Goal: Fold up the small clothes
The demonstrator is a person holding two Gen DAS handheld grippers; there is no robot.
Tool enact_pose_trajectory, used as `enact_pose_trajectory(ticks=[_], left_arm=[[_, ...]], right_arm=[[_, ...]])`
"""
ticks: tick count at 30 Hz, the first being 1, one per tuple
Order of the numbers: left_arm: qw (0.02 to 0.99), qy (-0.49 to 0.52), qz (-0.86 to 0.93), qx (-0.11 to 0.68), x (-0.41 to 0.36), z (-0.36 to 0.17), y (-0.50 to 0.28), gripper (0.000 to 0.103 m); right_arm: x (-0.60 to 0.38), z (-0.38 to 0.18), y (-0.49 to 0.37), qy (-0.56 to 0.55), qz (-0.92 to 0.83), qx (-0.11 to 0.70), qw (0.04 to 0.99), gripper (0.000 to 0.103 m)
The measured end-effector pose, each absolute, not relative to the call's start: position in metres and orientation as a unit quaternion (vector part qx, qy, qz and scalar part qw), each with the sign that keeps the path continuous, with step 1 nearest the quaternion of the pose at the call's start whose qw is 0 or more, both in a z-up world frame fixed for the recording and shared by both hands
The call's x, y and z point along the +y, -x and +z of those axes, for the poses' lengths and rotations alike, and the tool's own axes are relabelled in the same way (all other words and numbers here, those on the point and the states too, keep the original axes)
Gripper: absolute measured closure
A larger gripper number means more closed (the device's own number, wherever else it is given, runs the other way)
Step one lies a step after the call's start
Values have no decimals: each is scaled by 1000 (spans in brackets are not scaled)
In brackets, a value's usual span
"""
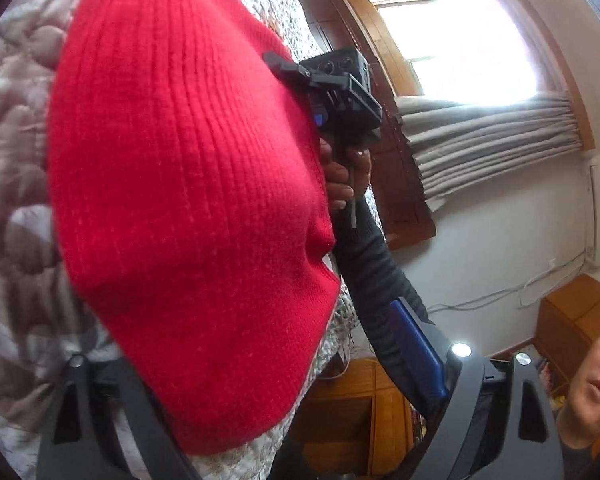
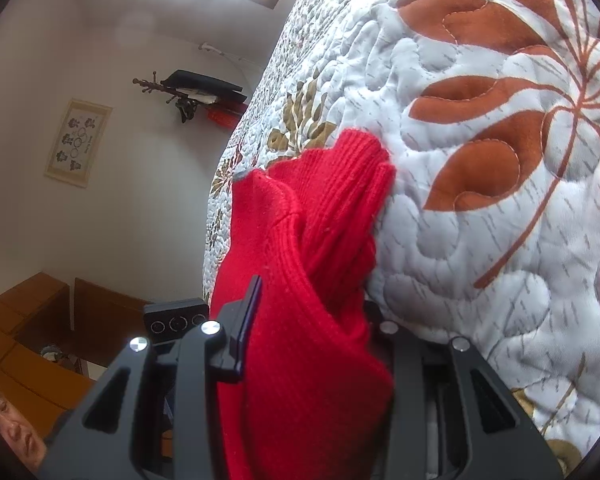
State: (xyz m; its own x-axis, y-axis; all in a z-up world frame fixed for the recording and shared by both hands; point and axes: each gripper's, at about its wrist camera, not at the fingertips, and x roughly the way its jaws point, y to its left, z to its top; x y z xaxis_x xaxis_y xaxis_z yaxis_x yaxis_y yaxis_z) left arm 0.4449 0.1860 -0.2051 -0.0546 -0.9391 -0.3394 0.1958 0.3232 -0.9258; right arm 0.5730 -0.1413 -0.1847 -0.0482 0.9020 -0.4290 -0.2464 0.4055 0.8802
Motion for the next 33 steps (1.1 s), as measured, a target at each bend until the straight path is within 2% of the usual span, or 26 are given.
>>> enact_pose_trajectory(ticks=[2,3,17,24,33], left_arm=[[593,348,-448,571,193,-221,-442,82],[589,358,-449,569,196,-224,-441,84],[612,340,-456,550,224,-188,-433,86],[633,356,-433,534,272,-177,-415,86],[679,372,-375,510,389,-149,-373,86]], right_arm=[[-140,-181,-570,-287,458,558,630,68],[-139,-179,-569,-285,458,558,632,69],[-110,-156,-562,-295,454,539,645,73],[-35,-149,-558,-288,478,541,629,73],[111,-139,-552,-254,526,552,595,73]])
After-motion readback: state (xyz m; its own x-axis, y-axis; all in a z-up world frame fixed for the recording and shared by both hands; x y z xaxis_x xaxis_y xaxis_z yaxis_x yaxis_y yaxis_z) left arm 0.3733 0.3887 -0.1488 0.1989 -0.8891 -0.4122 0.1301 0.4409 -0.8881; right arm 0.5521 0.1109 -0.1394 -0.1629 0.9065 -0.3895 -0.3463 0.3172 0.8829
